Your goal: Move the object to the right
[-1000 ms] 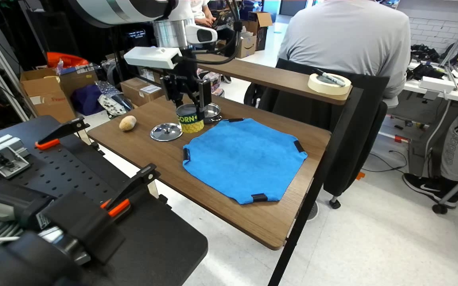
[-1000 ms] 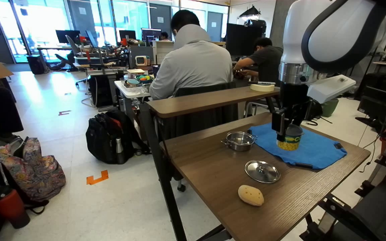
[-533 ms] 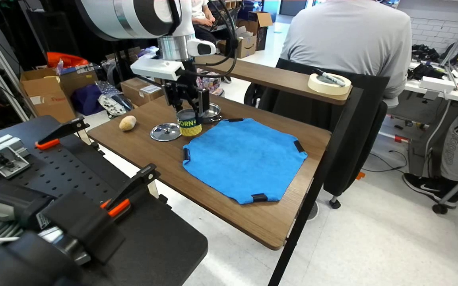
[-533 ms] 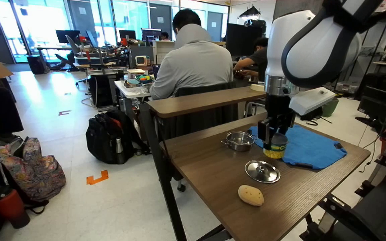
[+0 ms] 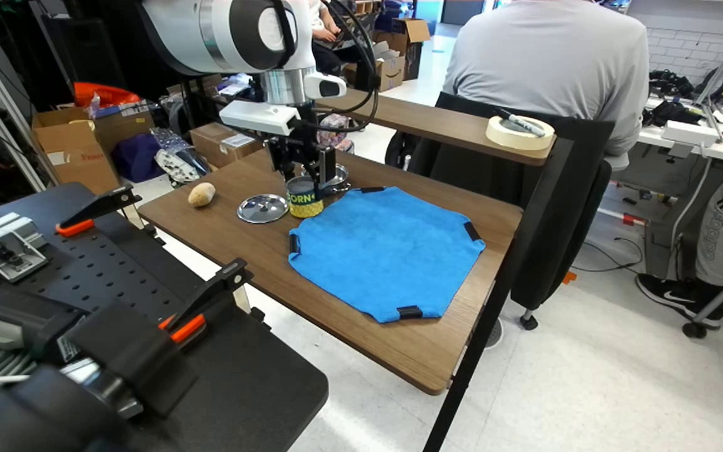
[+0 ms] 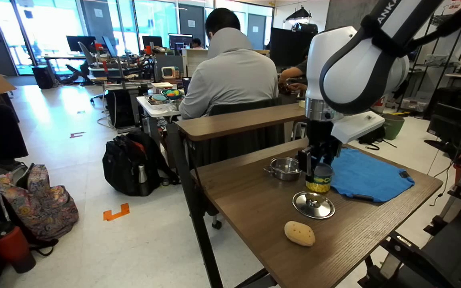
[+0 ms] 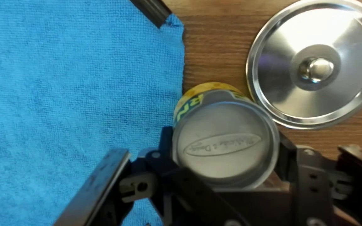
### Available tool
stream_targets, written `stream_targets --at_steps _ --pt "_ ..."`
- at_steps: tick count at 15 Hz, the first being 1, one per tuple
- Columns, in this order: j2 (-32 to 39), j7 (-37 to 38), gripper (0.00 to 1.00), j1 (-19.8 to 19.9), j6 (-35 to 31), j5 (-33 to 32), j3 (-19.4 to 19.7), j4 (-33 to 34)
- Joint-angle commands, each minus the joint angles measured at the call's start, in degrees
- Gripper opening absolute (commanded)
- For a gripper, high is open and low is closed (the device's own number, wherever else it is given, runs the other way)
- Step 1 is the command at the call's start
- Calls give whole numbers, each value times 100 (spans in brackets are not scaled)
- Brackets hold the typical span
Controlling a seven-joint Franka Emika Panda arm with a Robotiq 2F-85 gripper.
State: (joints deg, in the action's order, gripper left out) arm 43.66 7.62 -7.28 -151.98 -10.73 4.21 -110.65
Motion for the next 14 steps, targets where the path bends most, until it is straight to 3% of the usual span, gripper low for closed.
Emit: stream_targets --at_steps 1,2,3,5,10,14 --pt "192 -93 46 2 262 89 -24 333" --pt "195 -88 51 1 317 92 -26 361" --pt "198 -95 93 8 369 95 -36 383" --pt "203 -94 99 5 411 88 -44 402" --pt "108 -53 100 -40 331 58 -41 264" --pt "-650 119 100 94 17 309 -128 -505"
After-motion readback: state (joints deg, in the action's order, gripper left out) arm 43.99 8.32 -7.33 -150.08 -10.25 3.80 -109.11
